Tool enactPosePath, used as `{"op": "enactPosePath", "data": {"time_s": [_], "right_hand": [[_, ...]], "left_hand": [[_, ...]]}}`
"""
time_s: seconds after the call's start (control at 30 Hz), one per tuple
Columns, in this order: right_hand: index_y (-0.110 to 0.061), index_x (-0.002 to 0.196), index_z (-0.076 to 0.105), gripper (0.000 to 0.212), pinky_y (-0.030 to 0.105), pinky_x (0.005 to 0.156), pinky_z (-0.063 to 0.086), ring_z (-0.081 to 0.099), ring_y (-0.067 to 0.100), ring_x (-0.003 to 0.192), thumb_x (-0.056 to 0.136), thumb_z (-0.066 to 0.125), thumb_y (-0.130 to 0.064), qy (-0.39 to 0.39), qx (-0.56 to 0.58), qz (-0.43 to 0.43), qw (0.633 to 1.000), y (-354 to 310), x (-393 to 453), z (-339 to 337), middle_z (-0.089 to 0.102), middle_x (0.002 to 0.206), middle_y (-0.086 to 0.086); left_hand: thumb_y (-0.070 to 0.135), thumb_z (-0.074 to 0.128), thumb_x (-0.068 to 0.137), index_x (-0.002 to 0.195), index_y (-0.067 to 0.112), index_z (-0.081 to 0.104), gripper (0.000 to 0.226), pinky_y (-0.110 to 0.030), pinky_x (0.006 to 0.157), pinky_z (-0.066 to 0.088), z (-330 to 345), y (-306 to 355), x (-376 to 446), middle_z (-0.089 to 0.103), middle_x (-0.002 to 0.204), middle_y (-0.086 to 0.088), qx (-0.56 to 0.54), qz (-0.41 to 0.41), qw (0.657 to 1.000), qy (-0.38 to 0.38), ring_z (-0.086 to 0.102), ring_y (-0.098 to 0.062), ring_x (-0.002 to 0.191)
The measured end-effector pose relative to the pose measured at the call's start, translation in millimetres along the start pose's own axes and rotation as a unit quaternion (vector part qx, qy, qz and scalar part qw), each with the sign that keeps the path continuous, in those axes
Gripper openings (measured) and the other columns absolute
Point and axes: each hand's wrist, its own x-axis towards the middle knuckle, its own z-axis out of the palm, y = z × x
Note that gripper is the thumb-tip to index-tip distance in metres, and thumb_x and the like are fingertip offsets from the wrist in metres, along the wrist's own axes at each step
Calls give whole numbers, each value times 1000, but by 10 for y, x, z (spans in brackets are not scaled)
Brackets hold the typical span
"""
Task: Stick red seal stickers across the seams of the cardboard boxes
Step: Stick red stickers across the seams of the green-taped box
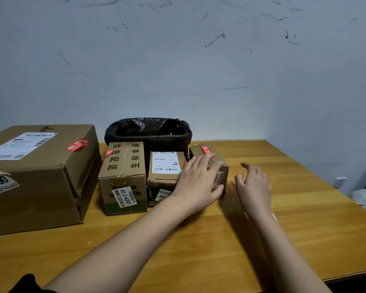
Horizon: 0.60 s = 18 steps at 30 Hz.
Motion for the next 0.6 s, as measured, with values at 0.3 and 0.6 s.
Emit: {"op": "enactPosePath", "data": {"time_s": [0.3, 0.6], "right_hand": [[-12, 105, 62, 20, 39, 83, 49, 61, 21, 95, 89, 50, -7, 20, 200, -184, 962, -857, -179, -163, 64, 103, 3], [-16, 135, 44, 48, 38, 101, 37, 40, 23, 127, 89, 54, -30, -143, 57, -216, 964, -1310, -602, 116, 44, 136, 4]], "left_hand": [[19, 48, 91, 123, 20, 53, 33, -35, 104, 29, -421, -438, -327, 53, 119, 0, 85, -95, 986, 106, 54, -19, 108], [13, 65, 76, 107, 18, 65, 31, -46, 102, 40, -621, -705, -655, 65, 100, 0, 170, -108, 974, 108, 63, -24, 97]]}}
